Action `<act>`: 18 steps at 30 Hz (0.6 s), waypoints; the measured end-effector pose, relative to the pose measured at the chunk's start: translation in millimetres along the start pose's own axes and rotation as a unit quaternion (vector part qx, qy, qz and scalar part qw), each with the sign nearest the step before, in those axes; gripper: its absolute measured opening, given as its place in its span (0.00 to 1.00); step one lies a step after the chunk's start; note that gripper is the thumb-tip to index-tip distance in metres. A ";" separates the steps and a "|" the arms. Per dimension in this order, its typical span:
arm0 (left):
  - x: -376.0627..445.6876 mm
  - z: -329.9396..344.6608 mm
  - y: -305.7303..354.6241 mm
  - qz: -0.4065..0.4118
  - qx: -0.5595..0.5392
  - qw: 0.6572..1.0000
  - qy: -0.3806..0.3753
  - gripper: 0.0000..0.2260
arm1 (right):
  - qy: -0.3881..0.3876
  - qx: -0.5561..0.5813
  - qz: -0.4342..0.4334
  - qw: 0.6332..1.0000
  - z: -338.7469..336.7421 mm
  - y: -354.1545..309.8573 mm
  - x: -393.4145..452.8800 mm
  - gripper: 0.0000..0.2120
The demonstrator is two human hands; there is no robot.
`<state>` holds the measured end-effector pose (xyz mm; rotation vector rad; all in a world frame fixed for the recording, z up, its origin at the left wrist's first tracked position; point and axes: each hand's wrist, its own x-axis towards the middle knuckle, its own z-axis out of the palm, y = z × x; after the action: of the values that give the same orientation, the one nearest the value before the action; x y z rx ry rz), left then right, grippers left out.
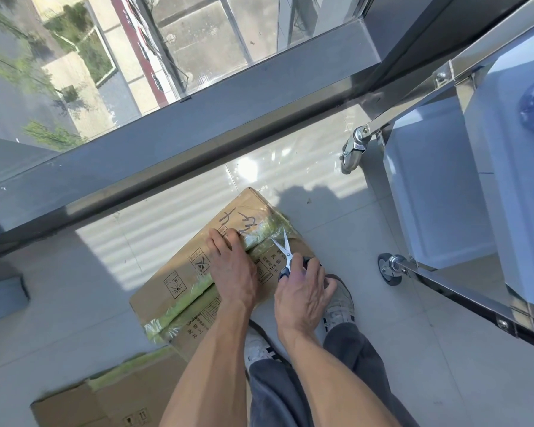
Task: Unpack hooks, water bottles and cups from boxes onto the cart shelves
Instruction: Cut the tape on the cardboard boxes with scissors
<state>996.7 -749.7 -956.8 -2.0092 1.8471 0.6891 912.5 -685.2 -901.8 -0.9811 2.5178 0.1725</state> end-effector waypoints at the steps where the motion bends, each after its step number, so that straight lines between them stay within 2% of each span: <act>1: 0.8 -0.1 -1.4 0.002 0.000 1.000 0.000 0.24 | 0.003 -0.004 0.001 1.000 0.4 4.2 -1.1 0.11; 5: 5.0 -5.9 2.0 -0.013 0.000 1.000 0.002 0.24 | -0.001 -0.014 -0.013 1.000 1.8 5.1 5.3 0.12; 11: -0.3 -8.4 6.1 -0.010 -0.009 1.000 0.002 0.23 | -0.014 -0.024 -0.068 0.997 -3.5 -18.2 43.0 0.22; 18: 0.7 -7.6 3.0 -0.003 -0.004 1.000 0.002 0.22 | -0.044 0.009 -0.037 0.998 8.7 -15.9 41.3 0.23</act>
<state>994.8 -754.7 -950.6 -2.0217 1.8418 0.6925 899.1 -720.1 -927.0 -1.0359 2.3945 0.1677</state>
